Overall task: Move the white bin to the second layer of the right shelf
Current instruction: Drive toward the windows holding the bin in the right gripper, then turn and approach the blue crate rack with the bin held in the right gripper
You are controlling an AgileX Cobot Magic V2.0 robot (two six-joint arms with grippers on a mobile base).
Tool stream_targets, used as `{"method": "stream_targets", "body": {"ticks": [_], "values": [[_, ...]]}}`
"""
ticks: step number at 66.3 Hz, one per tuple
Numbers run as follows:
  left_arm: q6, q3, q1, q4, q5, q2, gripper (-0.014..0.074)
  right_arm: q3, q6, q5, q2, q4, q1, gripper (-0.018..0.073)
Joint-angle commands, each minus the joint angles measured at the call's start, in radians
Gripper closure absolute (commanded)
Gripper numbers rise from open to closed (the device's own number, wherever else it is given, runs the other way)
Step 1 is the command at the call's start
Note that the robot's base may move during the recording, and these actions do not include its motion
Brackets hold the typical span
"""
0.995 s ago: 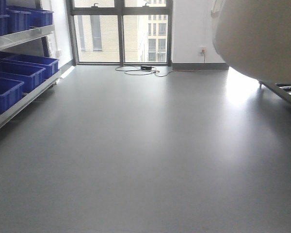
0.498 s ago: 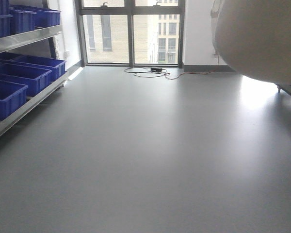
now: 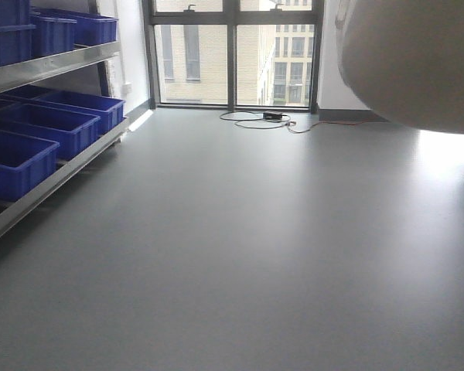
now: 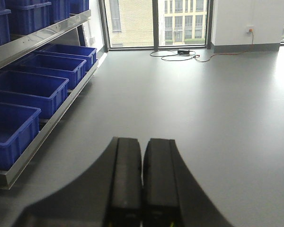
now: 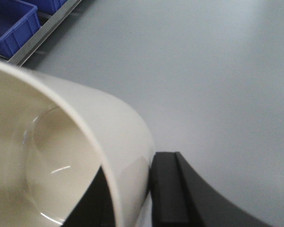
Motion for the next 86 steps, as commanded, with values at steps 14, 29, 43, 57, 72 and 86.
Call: {"method": "stream_targets", "body": {"ticks": [14,29,43,57,72,86], "values": [[-0.003,0.037,-0.006,0.0,-0.086,-0.003,0.0512,-0.032,-0.003,-0.098,-0.01,0.0,0.0,0.0507],[-0.003,0.037,-0.006,0.0,-0.086,-0.003,0.0512,-0.032,-0.003,-0.098,-0.01,0.0,0.0,0.0507],[-0.003,0.037,-0.006,0.0,-0.086,-0.003,0.0512,-0.032,-0.003,-0.098,-0.01,0.0,0.0,0.0507],[-0.003,0.037,-0.006,0.0,-0.086,-0.003,0.0512,-0.032,-0.003,-0.098,-0.01,0.0,0.0,0.0507],[-0.003,0.037,-0.006,0.0,-0.086,-0.003,0.0512,-0.032,-0.003,-0.098,-0.01,0.0,0.0,0.0507],[-0.003,0.037,-0.006,0.0,-0.086,-0.003,0.0512,-0.032,-0.003,-0.098,-0.01,0.0,0.0,0.0507]]}}
